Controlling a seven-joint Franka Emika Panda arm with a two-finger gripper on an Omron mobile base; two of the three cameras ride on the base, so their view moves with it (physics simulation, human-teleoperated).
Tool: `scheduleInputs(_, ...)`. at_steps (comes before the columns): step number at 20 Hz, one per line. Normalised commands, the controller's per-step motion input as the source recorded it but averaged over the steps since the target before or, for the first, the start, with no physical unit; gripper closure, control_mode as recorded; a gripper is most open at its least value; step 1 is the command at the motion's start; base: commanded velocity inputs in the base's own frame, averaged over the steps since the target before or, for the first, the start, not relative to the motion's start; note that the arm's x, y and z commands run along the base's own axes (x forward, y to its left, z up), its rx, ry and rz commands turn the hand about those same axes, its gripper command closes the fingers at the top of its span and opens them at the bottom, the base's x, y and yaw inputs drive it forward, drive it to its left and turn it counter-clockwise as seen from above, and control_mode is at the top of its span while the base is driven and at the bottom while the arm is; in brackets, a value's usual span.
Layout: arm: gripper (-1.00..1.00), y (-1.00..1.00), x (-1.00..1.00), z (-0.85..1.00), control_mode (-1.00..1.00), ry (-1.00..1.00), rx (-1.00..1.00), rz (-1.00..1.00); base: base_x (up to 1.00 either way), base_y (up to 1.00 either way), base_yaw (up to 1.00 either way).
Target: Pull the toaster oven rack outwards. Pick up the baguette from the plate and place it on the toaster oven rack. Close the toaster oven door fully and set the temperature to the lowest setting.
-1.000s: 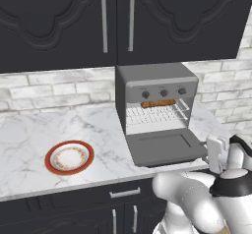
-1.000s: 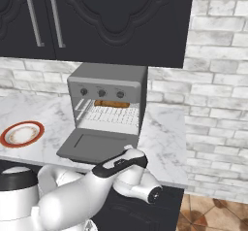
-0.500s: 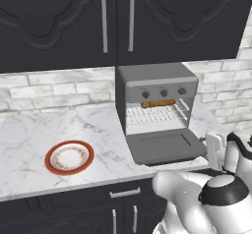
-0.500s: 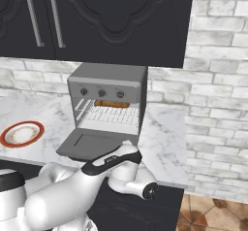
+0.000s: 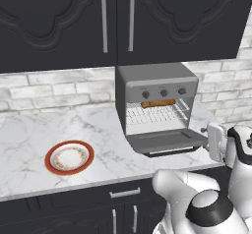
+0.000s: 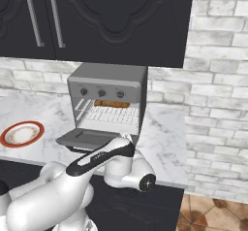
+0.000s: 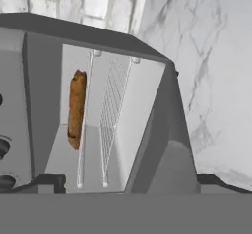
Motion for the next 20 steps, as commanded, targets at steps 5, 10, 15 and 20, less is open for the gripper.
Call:
scheduleInputs(5,-1.00,0.00,0.25,0.47,-1.00,0.00,0.00,0.00,0.00,0.00,0.00)
scheduleInputs(10,-1.00,0.00,0.42,0.38,-1.00,0.00,-0.01,0.00,0.00,0.00,0.00)
scheduleInputs(15,-1.00,0.00,0.59,0.32,-1.00,0.00,-0.01,-0.02,0.00,0.00,0.00)
scheduleInputs(20,-1.00,0.00,0.64,0.21,-1.00,0.00,0.00,-0.04,0.00,0.00,0.00)
